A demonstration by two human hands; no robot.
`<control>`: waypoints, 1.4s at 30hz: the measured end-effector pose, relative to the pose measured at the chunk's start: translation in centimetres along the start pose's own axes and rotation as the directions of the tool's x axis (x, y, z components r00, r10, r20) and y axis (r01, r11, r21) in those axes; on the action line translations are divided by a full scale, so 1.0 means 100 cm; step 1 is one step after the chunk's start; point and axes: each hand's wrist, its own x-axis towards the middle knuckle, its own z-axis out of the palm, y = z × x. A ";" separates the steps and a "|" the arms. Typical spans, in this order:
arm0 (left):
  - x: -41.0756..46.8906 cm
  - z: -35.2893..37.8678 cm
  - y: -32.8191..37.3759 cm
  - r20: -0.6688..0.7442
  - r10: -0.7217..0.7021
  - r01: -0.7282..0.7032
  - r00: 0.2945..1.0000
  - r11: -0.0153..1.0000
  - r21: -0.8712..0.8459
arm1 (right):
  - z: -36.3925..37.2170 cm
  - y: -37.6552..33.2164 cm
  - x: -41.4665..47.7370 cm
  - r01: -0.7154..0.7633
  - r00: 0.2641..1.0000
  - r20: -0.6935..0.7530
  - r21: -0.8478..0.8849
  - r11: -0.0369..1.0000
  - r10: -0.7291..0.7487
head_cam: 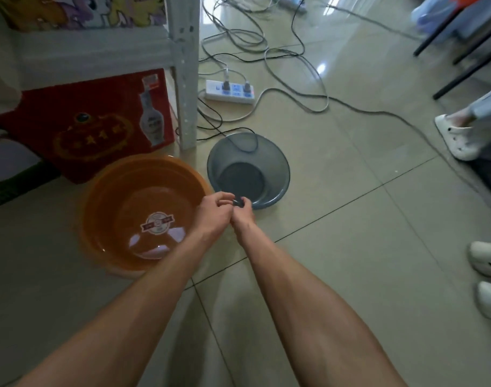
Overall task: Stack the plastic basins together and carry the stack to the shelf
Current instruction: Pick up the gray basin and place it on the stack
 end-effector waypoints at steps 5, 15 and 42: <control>-0.007 -0.009 -0.017 0.102 -0.093 0.090 0.990 0.995 0.039 | -0.033 0.006 -0.005 0.002 0.972 -0.232 -0.086 0.996 -0.022; -0.033 -0.051 0.038 -0.071 -0.063 0.035 0.995 0.938 -0.346 | -0.052 -0.093 -0.047 0.370 0.819 -0.447 -0.066 0.927 -0.359; -0.066 -0.183 -0.116 -0.363 -0.181 0.236 0.914 0.965 0.112 | 0.067 0.029 -0.115 0.396 0.837 0.103 -0.792 0.465 -0.537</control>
